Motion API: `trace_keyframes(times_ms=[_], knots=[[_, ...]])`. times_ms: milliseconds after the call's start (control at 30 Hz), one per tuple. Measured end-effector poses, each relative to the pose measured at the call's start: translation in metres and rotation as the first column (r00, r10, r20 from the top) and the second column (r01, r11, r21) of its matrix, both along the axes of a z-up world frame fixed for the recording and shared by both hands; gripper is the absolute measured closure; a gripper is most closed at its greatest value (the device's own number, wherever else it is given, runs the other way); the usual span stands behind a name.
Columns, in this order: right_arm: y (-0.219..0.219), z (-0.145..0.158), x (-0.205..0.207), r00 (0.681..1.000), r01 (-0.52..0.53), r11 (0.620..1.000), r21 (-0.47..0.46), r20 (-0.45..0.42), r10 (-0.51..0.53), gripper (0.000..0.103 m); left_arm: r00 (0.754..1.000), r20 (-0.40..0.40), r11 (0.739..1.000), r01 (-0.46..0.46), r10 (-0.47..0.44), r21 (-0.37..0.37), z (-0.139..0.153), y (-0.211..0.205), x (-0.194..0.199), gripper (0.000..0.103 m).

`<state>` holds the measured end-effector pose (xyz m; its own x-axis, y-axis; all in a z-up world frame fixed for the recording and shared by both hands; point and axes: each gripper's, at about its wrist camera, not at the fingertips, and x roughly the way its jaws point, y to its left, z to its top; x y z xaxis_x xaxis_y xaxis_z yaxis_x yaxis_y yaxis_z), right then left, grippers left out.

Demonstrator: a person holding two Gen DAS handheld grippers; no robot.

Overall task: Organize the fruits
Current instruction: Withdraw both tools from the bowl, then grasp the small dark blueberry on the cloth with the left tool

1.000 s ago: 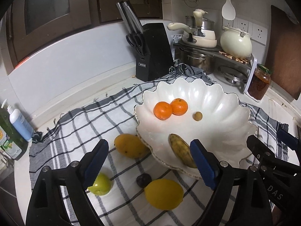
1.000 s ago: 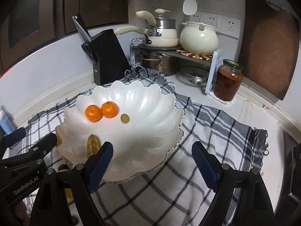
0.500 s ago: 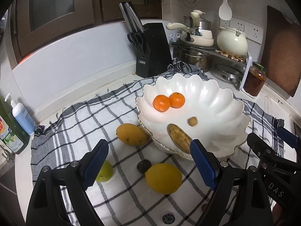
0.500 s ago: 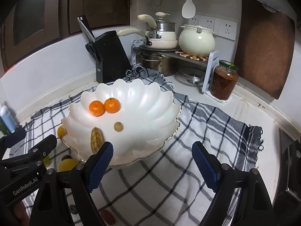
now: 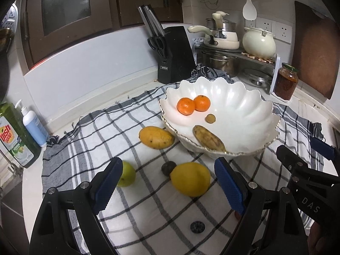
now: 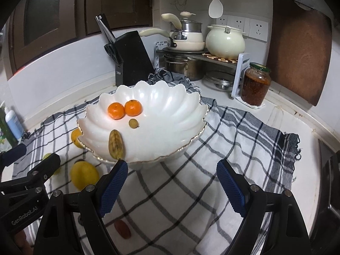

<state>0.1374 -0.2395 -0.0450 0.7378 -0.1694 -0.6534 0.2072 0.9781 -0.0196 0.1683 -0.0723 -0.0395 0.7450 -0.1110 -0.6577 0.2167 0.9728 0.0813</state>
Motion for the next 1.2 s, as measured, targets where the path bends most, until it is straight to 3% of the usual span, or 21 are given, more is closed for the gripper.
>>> trace_keyframes(times_ms=[533,600,667,933,1200], knots=[[0.013,-0.029,-0.035,0.999,-0.053,0.998,-0.036,-0.003,0.053,0.017,0.996,-0.076,0.999,0.048,-0.048,0.000,-0.049,0.002,-0.031,0.022],[0.015,-0.034,-0.040,0.998,-0.060,0.997,-0.041,-0.001,0.060,0.017,0.995,-0.087,0.998,0.058,-0.058,0.001,-0.055,0.001,-0.035,0.025],[0.016,-0.038,-0.046,0.999,-0.054,0.998,-0.038,0.007,0.054,0.020,0.992,-0.101,0.997,0.076,-0.075,0.012,-0.062,-0.001,-0.037,0.036],[0.014,-0.055,-0.053,0.998,-0.059,0.998,-0.012,-0.022,0.059,0.038,0.986,-0.124,0.994,0.113,-0.112,0.007,-0.073,-0.006,-0.039,0.047],[0.010,-0.069,-0.051,0.997,-0.061,0.998,0.008,-0.055,0.062,0.042,0.984,-0.136,0.992,0.122,-0.118,0.023,-0.082,-0.010,-0.036,0.058]])
